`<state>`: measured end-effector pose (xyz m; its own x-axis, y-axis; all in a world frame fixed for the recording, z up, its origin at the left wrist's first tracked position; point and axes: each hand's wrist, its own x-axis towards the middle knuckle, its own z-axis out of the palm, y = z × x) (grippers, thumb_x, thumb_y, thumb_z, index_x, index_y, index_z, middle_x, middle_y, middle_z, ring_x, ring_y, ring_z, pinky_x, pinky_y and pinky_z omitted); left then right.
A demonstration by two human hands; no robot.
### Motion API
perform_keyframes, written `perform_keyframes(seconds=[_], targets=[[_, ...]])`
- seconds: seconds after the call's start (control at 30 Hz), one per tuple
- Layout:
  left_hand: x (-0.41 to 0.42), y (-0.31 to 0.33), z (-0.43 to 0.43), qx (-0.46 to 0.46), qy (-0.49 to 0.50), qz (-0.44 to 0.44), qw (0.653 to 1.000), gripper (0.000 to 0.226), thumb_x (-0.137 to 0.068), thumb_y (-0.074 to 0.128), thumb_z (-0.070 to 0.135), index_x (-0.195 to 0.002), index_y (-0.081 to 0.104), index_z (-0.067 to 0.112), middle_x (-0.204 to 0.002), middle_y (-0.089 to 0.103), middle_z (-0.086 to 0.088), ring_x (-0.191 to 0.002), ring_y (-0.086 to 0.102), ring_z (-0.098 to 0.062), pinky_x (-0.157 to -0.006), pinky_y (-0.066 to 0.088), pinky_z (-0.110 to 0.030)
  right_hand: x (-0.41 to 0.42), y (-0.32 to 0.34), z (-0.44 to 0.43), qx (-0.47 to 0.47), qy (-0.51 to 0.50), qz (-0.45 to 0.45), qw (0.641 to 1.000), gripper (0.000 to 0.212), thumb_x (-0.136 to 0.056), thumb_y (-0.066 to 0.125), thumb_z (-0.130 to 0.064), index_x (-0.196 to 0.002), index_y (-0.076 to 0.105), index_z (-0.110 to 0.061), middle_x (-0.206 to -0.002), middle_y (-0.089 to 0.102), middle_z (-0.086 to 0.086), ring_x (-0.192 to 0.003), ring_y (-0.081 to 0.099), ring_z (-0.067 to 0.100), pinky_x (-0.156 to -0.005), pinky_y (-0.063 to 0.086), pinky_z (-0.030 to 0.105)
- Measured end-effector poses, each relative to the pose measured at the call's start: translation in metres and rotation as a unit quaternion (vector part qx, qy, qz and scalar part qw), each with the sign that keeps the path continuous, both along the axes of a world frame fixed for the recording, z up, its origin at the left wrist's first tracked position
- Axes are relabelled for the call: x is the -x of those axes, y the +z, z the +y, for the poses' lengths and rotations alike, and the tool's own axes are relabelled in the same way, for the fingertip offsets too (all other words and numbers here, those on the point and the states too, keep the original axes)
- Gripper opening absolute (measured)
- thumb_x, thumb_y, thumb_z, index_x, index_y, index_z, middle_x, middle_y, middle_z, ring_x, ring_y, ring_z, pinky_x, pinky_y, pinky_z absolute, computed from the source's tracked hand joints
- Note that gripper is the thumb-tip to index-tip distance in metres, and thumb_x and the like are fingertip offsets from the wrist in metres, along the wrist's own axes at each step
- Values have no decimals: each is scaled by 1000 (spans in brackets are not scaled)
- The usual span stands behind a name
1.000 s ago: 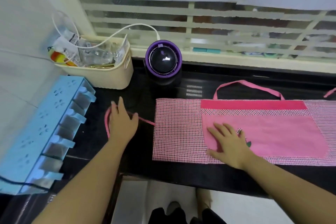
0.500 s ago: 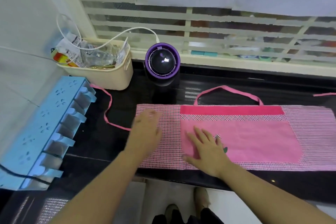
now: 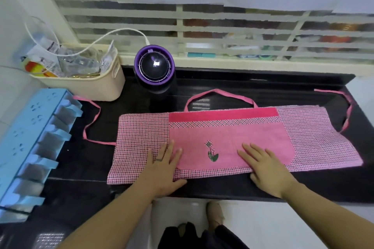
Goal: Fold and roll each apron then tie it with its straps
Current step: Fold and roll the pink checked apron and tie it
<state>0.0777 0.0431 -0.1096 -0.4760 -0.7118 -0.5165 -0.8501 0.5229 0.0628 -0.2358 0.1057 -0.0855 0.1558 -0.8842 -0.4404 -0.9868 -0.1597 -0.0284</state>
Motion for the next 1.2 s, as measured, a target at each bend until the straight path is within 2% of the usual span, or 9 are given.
perform_keyframes(seconds=[0.07, 0.13, 0.4, 0.53, 0.73, 0.83, 0.93, 1.1, 1.2], targets=[[13, 4, 9, 11, -10, 19, 1000, 85, -86, 21, 59, -146, -23, 19, -148, -39, -6, -144, -23, -24, -117, -9, -49, -2, -2, -3, 25, -10, -2, 1000, 82, -69, 74, -12, -143, 42, -21, -150, 34, 7, -134, 43, 33, -102, 39, 51], [24, 11, 15, 15, -8, 30, 999, 82, -92, 35, 43, -150, -16, 17, -154, -29, -6, -146, -16, -23, -119, -4, -47, -2, -4, -4, 44, -15, -18, 999, 76, -84, 56, 1, -150, 25, -22, -158, 16, 3, -144, 23, 28, -114, 25, 46], [33, 22, -8, 8, 57, 38, 998, 66, -95, 40, 13, -151, 9, 2, -160, 2, -14, -147, 10, -26, -119, 19, -36, 16, 14, -19, 23, -48, 2, 999, 57, -94, 40, -2, -148, 31, -16, -156, 26, 4, -141, 29, 19, -112, 31, 28], [29, 48, -45, -73, 126, 144, 979, 31, -90, 49, 15, -111, 71, 11, -118, 65, -3, -110, 58, -16, -100, 32, -29, 20, 35, -46, -46, -89, 26, 995, 37, -92, 43, -7, -127, 54, -10, -131, 56, 10, -117, 54, 26, -94, 43, 31], [32, 79, -86, -180, 155, 12, 971, 27, -92, 42, 11, -110, 62, 7, -117, 61, -13, -97, 55, -22, -80, 41, -27, 24, 66, -99, -274, -96, 41, 956, 9, -87, 48, -16, -80, 51, -11, -71, 47, 2, -57, 41, 14, -51, 34, 24], [30, 77, -102, -186, 157, -8, 970, 27, -91, 49, 23, -114, 61, 15, -126, 58, -10, -106, 54, -22, -89, 41, -29, 33, 58, -109, -249, -127, 40, 959, 13, -83, 51, -19, -72, 52, -12, -68, 47, 1, -58, 44, 15, -53, 36, 26], [30, 64, -114, -168, 152, -38, 973, 16, -90, 48, 28, -99, 59, 20, -118, 61, -6, -96, 54, -18, -84, 40, -26, 38, 46, -112, -224, -118, 59, 966, 18, -84, 52, -21, -94, 61, -9, -79, 55, 2, -71, 56, 18, -62, 48, 27], [40, 55, -120, -153, 133, -61, 977, 41, -99, 36, 25, -137, 49, 16, -141, 49, -6, -125, 48, -22, -103, 36, -30, 35, 33, -119, -190, -98, 2, 977, 26, -82, 54, -44, -72, 56, -20, -68, 53, -6, -68, 55, 15, -65, 42, 28], [41, 54, -126, -168, 120, -62, 976, 42, -99, 38, 27, -140, 45, 19, -145, 45, -5, -129, 45, -22, -106, 34, -31, 28, 24, -120, -139, -68, -20, 988, 33, -89, 50, -44, -63, 45, -24, -66, 48, -7, -76, 49, 18, -86, 37, 34]])
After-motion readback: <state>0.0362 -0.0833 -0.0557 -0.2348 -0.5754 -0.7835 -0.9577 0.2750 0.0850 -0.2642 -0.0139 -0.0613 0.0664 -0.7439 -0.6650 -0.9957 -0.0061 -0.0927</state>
